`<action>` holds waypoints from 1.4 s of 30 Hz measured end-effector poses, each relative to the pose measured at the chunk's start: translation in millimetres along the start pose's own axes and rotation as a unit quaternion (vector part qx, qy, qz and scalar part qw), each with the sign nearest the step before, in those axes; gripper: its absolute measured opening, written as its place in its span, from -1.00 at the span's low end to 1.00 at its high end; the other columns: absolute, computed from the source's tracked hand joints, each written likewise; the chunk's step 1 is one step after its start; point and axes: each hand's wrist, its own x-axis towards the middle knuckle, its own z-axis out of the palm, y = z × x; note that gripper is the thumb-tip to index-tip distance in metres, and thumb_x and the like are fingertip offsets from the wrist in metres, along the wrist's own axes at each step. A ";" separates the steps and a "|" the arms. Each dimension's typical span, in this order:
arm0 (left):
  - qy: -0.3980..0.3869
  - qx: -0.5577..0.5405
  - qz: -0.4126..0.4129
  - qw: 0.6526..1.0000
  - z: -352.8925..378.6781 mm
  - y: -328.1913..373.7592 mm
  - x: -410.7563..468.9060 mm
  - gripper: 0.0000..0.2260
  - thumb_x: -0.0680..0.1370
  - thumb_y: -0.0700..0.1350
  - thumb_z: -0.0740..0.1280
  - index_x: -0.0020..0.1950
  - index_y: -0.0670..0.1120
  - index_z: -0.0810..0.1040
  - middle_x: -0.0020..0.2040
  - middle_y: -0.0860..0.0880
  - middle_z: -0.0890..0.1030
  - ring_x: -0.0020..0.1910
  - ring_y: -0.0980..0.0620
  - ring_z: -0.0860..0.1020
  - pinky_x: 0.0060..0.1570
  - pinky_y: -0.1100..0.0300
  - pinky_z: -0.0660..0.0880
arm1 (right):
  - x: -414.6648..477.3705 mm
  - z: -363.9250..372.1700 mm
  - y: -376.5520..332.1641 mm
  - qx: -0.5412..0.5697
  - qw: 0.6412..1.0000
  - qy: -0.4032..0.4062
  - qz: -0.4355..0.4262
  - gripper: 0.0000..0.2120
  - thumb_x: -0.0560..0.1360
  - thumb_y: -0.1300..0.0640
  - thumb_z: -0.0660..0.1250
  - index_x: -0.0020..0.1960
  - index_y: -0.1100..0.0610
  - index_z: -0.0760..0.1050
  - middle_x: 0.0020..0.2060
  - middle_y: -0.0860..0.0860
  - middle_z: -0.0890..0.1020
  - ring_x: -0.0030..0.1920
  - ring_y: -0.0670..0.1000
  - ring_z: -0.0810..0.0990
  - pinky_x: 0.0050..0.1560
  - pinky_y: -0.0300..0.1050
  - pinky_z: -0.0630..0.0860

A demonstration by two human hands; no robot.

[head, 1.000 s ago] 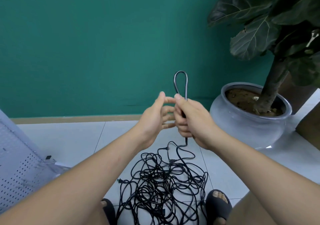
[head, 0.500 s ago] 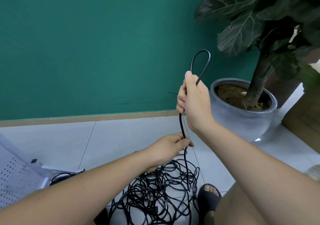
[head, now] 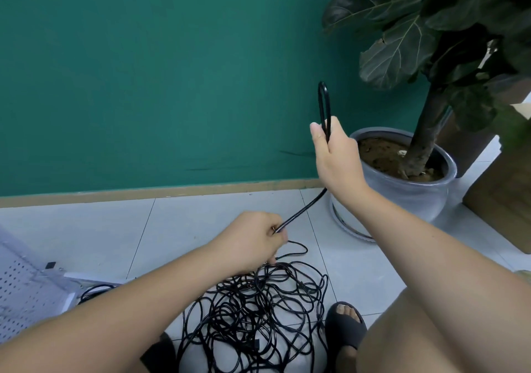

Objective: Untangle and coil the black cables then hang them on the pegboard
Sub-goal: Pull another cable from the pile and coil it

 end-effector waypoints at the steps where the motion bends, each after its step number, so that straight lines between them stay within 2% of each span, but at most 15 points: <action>1: 0.017 0.016 0.006 1.000 -8.7 -2.7 -0.6 -0.83 0.72 -0.02 0.32 0.03 -0.06 0.64 -0.25 -0.08 0.71 -0.50 0.23 0.56 -0.51 0.29 0.36 | 1.0 -1.0 3.5 -0.014 1.000 -0.014 0.005 -0.62 0.78 -0.08 0.15 -0.07 0.16 0.25 -0.36 0.03 0.37 -0.35 0.06 0.29 -0.31 0.04 0.19; 6: 0.184 0.016 0.111 0.976 -48.7 -6.8 -3.7 -0.92 0.61 0.01 0.50 -0.07 0.07 0.69 -0.26 0.12 0.63 -0.27 0.17 0.55 -0.20 0.20 0.45 | -10.2 9.9 8.3 -0.073 0.985 -0.154 0.002 -0.51 0.72 -0.28 0.18 -0.06 0.15 0.35 -0.33 0.03 0.50 -0.32 0.06 0.41 -0.26 -0.01 0.34; 8: 0.229 -0.056 0.114 0.965 -60.5 -4.2 -6.4 -0.83 0.52 0.02 0.60 -0.17 0.05 0.66 -0.34 0.08 0.59 -0.36 0.15 0.52 -0.28 0.19 0.49 | -21.0 17.0 1.5 -0.051 0.976 -0.212 0.005 -0.45 0.69 -0.38 0.11 -0.01 0.10 0.49 -0.30 -0.06 0.61 -0.28 0.01 0.53 -0.15 0.04 0.45; 10: 0.257 -0.123 0.097 0.954 -71.3 -4.0 -8.0 -0.75 0.46 0.03 0.65 -0.23 0.00 0.61 -0.38 -0.04 0.53 -0.43 0.07 0.51 -0.35 0.14 0.55 | -33.4 20.9 -9.9 0.017 0.961 -0.275 0.031 -0.45 0.68 -0.43 0.02 -0.06 -0.08 0.59 -0.39 -0.12 0.58 -0.38 -0.05 0.49 -0.20 -0.01 0.46; 12: 0.276 -0.161 0.090 0.943 -79.8 -6.1 -8.7 -0.72 0.44 0.03 0.66 -0.24 -0.02 0.60 -0.34 -0.16 0.53 -0.42 0.02 0.51 -0.35 0.06 0.58 | -45.9 23.1 -22.2 0.093 0.934 -0.337 0.070 -0.39 0.65 -0.51 -0.05 -0.09 -0.17 0.63 -0.39 -0.03 0.49 -0.44 -0.01 0.40 -0.33 -0.05 0.40; 16: 0.326 -0.161 0.113 0.925 -85.8 -8.6 -10.3 -0.73 0.46 0.03 0.64 -0.23 -0.01 0.58 -0.29 -0.12 0.54 -0.33 0.07 0.43 -0.28 0.12 0.42 | -63.8 28.2 -38.9 0.223 0.871 -0.420 0.122 -0.23 0.60 -0.53 0.06 0.25 0.13 0.60 -0.33 0.07 0.37 -0.45 0.00 0.21 -0.44 -0.19 0.22; 19: 0.375 -0.131 0.134 0.908 -87.0 -9.5 -10.2 -0.76 0.50 0.02 0.61 -0.18 0.01 0.57 -0.15 0.01 0.54 -0.14 0.13 0.50 -0.16 0.28 0.38 | -68.2 29.6 -43.2 0.254 0.861 -0.427 0.112 -0.47 0.69 -0.28 0.23 0.27 0.17 0.58 -0.35 0.04 0.32 -0.42 0.00 0.15 -0.43 -0.19 0.16; 22: 0.386 -0.141 0.151 0.899 -87.0 -10.5 -9.0 -0.77 0.52 0.00 0.59 -0.12 0.00 0.54 0.01 0.06 0.54 0.07 0.11 0.53 -0.08 0.26 0.45 | -69.2 27.2 -44.8 0.241 0.871 -0.418 0.097 -0.65 0.76 -0.07 0.22 0.25 0.19 0.59 -0.37 0.02 0.28 -0.41 0.00 0.14 -0.43 -0.18 0.15; 26: 0.344 -0.221 0.148 0.901 -85.6 -8.0 -10.0 -0.72 0.55 -0.11 0.58 -0.07 -0.13 0.48 -0.15 -0.05 0.67 -0.19 -0.04 0.69 -0.11 0.00 0.62 | -72.8 23.0 -47.0 0.235 0.880 -0.407 0.072 -0.68 0.78 -0.02 0.22 0.17 0.20 0.62 -0.39 0.01 0.25 -0.43 -0.01 0.18 -0.46 -0.18 0.25; 29: 0.323 -0.275 0.155 0.892 -89.0 -5.5 -11.3 -0.75 0.57 -0.16 0.56 0.02 -0.13 0.49 -0.23 -0.09 0.66 -0.31 -0.12 0.68 -0.14 0.00 0.62 | -74.6 21.4 -47.6 0.222 0.889 -0.396 0.052 -0.68 0.78 -0.01 0.24 0.12 0.20 0.63 -0.42 -0.02 0.29 -0.45 -0.02 0.26 -0.44 -0.15 0.37; 31: 0.308 -0.308 0.152 0.887 -89.2 -3.9 -10.5 -0.81 0.60 -0.15 0.52 0.09 -0.10 0.53 -0.26 -0.13 0.66 -0.32 -0.09 0.63 -0.14 0.06 0.61 | -73.9 20.4 -47.4 0.197 0.904 -0.377 0.028 -0.70 0.77 0.01 0.25 0.09 0.19 0.65 -0.44 -0.02 0.38 -0.44 0.01 0.40 -0.37 -0.16 0.45; 34: 0.294 -0.359 0.132 0.876 -82.0 -2.6 -6.0 -0.86 0.67 -0.06 0.45 0.02 -0.11 0.58 -0.35 -0.07 0.46 -0.35 -0.01 0.43 -0.17 0.13 0.47 | -73.6 22.8 -48.1 0.153 0.921 -0.359 0.003 -0.73 0.76 0.05 0.28 0.08 0.19 0.66 -0.42 -0.01 0.53 -0.39 0.05 0.55 -0.33 -0.26 0.46; 37: 0.266 -0.453 0.109 0.844 -75.6 5.1 -3.8 -0.84 0.70 -0.04 0.39 0.03 -0.11 0.52 -0.36 0.03 0.23 -0.37 0.02 0.22 -0.27 0.16 0.38 | -76.8 32.0 -50.3 0.144 0.925 -0.352 0.012 -0.84 0.74 0.07 0.33 0.10 0.16 0.60 -0.45 -0.09 0.48 -0.46 -0.05 0.42 -0.41 -0.22 0.37; 40: 0.246 -0.517 0.077 0.816 -74.0 12.3 -3.9 -0.83 0.69 -0.04 0.42 -0.01 -0.05 0.47 -0.35 0.05 0.14 -0.39 0.03 0.12 -0.40 0.20 0.22 | -82.1 40.3 -55.4 0.127 0.926 -0.356 0.001 -0.93 0.71 0.04 0.37 0.19 -0.05 0.58 -0.50 -0.15 0.38 -0.48 -0.08 0.30 -0.41 -0.21 0.33; 42: 0.243 -0.537 0.058 0.806 -74.1 14.4 -3.1 -0.79 0.67 -0.04 0.45 -0.06 -0.02 0.46 -0.35 0.05 0.11 -0.41 0.03 0.06 -0.43 0.21 0.11 | -87.0 45.3 -57.8 0.115 0.919 -0.376 0.003 -0.85 0.71 -0.04 0.36 0.01 0.00 0.54 -0.45 -0.14 0.37 -0.41 -0.01 0.29 -0.33 -0.08 0.32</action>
